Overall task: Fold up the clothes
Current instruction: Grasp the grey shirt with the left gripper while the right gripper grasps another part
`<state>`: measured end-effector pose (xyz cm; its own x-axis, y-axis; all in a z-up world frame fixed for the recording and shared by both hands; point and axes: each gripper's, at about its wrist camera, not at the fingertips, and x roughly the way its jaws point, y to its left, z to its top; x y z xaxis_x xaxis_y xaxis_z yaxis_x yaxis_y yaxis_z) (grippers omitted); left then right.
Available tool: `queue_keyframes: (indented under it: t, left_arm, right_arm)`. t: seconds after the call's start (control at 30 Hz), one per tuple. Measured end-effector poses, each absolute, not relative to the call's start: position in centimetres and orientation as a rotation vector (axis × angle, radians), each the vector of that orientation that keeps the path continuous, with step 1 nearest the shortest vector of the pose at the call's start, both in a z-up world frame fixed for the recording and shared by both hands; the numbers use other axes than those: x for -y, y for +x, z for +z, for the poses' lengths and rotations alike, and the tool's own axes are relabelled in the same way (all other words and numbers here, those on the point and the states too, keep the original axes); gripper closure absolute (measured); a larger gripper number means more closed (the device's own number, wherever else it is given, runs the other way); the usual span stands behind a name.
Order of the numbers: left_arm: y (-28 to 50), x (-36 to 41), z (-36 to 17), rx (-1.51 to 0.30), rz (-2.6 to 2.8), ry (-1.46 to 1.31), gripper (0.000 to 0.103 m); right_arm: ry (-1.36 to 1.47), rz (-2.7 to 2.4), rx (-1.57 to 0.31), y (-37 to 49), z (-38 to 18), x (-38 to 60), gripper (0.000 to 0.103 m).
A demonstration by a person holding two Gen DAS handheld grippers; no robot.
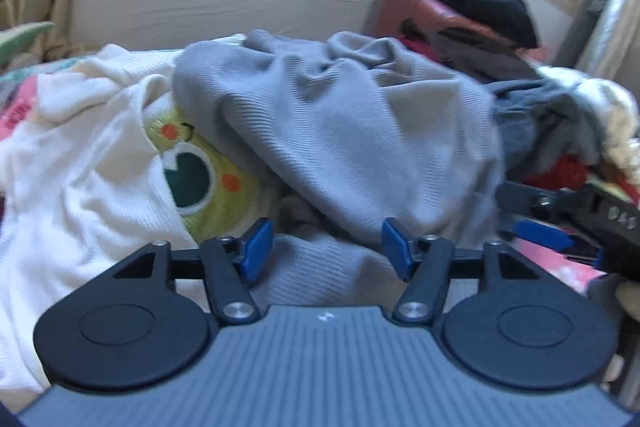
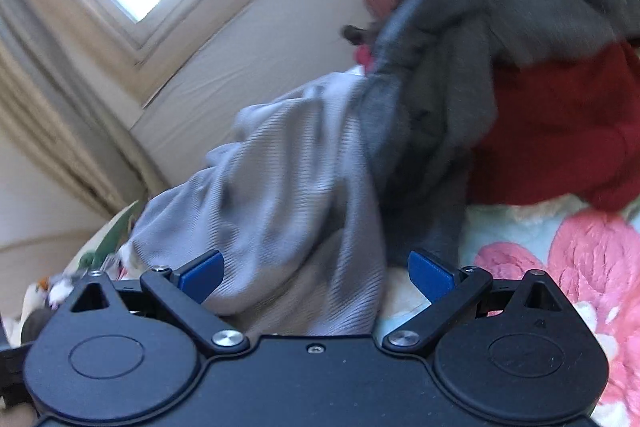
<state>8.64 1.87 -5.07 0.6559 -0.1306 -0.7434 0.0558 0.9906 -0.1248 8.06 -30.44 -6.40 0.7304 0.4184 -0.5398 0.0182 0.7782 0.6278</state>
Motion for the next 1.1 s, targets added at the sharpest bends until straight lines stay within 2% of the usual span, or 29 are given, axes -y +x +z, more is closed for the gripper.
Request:
queue_keyframes:
  t: [0.07,0.13,0.17,0.2,0.27,0.3,0.33,0.37,0.4,0.43,0.5,0.63,0.9,1.1]
  left_arm:
    - [9.3,-2.0,-5.7,-0.861,-0.084,-0.104,0.028]
    - [9.9,-2.2,-6.5,-0.879,-0.128,-0.138,0.028]
    - [10.3,-2.2,-6.9,-0.887,-0.162,-0.149,0.031]
    - [10.6,-2.0,-7.4,-0.896,-0.175,-0.137,0.041]
    - [10.7,-1.5,-8.1,-0.9,-0.183,-0.096,0.047]
    - [10.7,-1.4,-8.4,-0.896,-0.185,-0.098,0.053]
    - [10.7,-1.4,-8.5,-0.893,-0.191,-0.118,0.057]
    - [10.8,-1.3,-8.6,-0.89,-0.203,-0.13,0.066]
    - [10.8,-1.1,-8.5,-0.884,-0.222,-0.117,0.076]
    - [10.8,-0.8,-8.3,-0.874,-0.238,-0.091,0.077]
    - [10.4,-0.4,-7.8,-0.847,-0.269,-0.077,0.081]
    - [8.8,-0.2,-7.5,-0.817,-0.316,-0.124,0.082]
    - [7.3,-0.9,-7.1,-0.812,-0.387,-0.267,0.086]
    - [3.8,1.7,-3.9,-0.687,-0.367,-0.055,0.087]
  right_arm:
    - [0.704,0.236,-0.754,8.7,-7.4,30.7,0.003]
    - [0.737,0.259,-0.766,9.2,-8.0,30.6,0.003]
    - [0.742,0.265,-0.766,9.4,-8.3,30.5,0.003]
    - [0.749,0.273,-0.766,9.7,-8.6,30.4,0.002]
    - [0.776,0.284,-0.768,10.4,-9.6,29.9,0.002]
    - [0.786,0.286,-0.769,10.6,-10.0,29.6,0.002]
    - [0.786,0.293,-0.761,10.8,-10.1,29.1,0.009]
    - [0.778,0.31,-0.747,10.8,-10.1,28.5,0.022]
    - [0.77,0.324,-0.748,10.7,-10.1,28.0,0.066]
    - [0.766,0.314,-0.754,10.5,-10.1,27.5,0.077]
    - [0.762,0.311,-0.73,9.7,-9.7,26.9,0.08]
    - [0.813,0.38,-0.7,7.9,-8.5,26.8,0.085]
    - [0.875,0.491,-0.694,4.5,-6.0,26.5,0.085]
    - [0.879,0.564,-0.68,2.5,-3.7,26.6,0.085]
